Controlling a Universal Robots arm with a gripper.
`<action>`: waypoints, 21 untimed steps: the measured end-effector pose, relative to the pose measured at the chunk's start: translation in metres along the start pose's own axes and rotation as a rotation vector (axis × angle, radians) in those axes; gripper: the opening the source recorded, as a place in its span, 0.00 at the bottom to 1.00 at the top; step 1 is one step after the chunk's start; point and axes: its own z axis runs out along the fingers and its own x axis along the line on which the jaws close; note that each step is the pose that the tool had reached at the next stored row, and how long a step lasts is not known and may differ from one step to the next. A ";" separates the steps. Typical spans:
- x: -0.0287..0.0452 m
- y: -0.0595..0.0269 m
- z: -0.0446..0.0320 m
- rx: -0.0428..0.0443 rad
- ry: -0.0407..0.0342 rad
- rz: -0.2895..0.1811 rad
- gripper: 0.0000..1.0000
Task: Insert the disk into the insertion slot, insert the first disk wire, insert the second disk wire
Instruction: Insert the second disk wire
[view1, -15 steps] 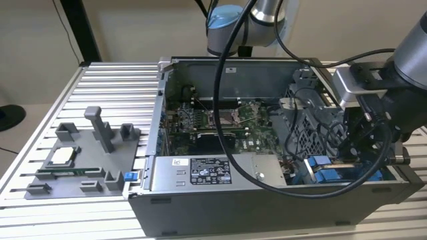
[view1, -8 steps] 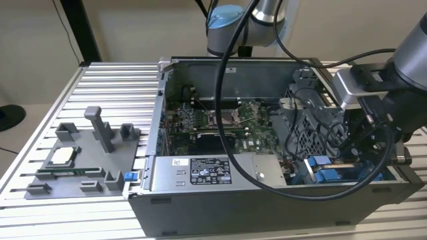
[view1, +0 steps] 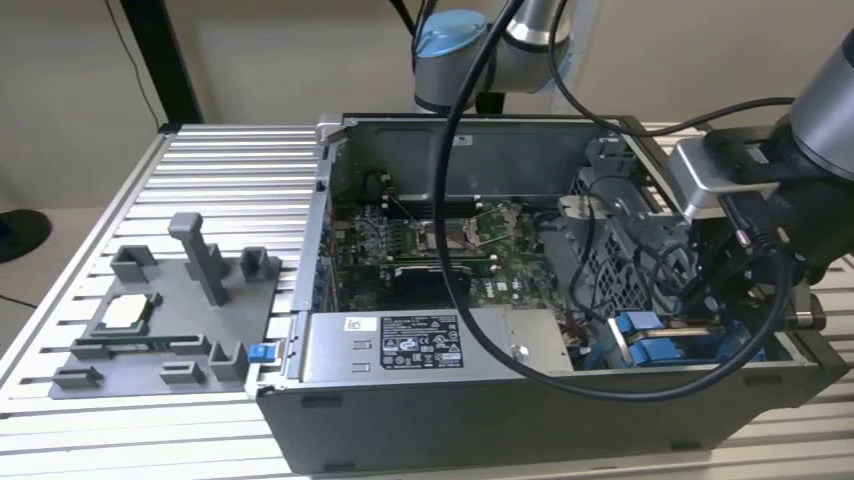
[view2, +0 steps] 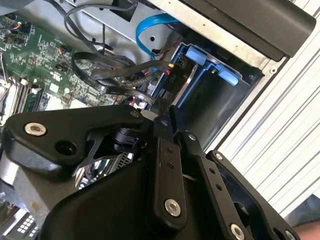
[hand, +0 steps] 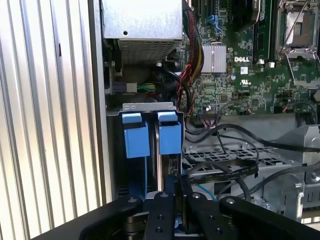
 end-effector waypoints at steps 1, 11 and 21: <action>0.0000 -0.0004 0.0001 0.0000 0.0000 0.000 0.00; -0.0001 -0.0014 0.0007 0.0024 -0.0002 0.000 0.00; -0.0036 -0.0007 0.0053 0.0046 -0.0005 -0.001 0.00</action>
